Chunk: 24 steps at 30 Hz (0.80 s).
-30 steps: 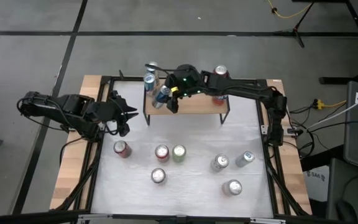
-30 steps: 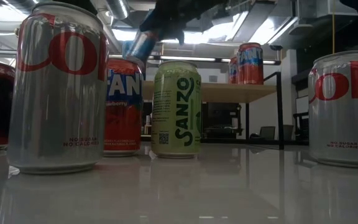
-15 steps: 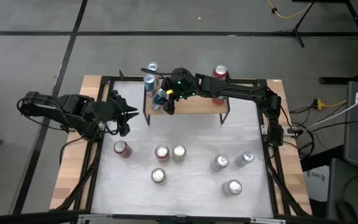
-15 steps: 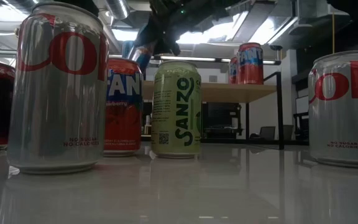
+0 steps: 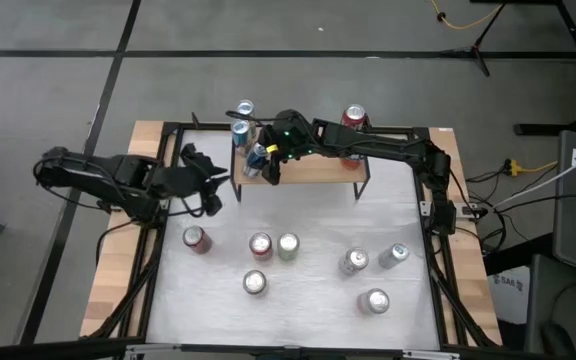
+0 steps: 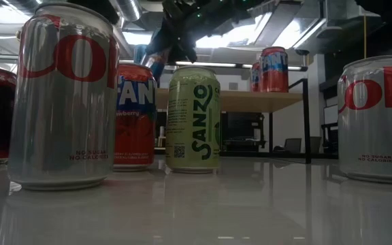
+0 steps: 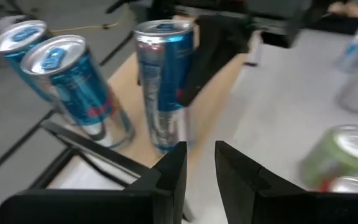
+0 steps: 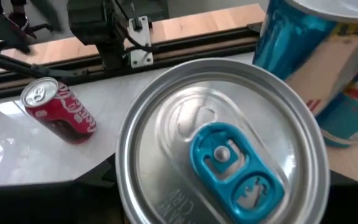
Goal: Sort soda cans
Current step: Put the left blue soda can on the shelf aligned with the blue soda cans
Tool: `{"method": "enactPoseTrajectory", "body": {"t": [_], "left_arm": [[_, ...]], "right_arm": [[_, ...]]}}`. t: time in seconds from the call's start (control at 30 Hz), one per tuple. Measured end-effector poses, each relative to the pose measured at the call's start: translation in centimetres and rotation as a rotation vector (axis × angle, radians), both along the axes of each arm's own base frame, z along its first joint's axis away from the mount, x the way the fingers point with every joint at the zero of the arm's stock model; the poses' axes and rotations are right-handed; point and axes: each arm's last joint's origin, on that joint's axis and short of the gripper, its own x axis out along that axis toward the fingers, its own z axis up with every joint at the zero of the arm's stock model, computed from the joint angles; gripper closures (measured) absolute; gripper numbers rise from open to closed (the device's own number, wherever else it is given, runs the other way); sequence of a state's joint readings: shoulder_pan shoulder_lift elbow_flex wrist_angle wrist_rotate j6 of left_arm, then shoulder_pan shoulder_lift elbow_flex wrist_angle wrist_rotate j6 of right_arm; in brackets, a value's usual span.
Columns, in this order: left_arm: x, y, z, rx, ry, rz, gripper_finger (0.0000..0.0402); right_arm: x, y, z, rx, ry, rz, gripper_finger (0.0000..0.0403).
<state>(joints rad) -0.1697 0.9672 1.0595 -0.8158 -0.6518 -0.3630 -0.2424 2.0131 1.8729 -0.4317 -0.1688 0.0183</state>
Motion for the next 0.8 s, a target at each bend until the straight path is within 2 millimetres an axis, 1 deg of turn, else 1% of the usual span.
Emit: {"method": "enactPoseTrajectory", "body": {"t": [0.17,0.37,0.53,0.8], "left_arm": [[1.7,0.8,-1.2,0.04,0.073,0.077,0.0326],[3.4,2.7,-2.6,0.072,0.182,0.145,0.0326],[3.9,4.0,-3.2,0.06,0.223,0.183,0.0326],[4.7,4.8,-3.7,0.026,0.224,0.18,0.0326]], "right_arm": [[0.0,0.0,-0.1,0.001,0.009,0.0,0.0178],[0.0,0.0,-0.1,0.001,0.009,-0.001,0.0178],[0.0,0.0,-0.1,0.001,0.01,-0.001,0.0178],[0.0,0.0,-0.1,0.001,0.01,-0.001,0.0178]]}}
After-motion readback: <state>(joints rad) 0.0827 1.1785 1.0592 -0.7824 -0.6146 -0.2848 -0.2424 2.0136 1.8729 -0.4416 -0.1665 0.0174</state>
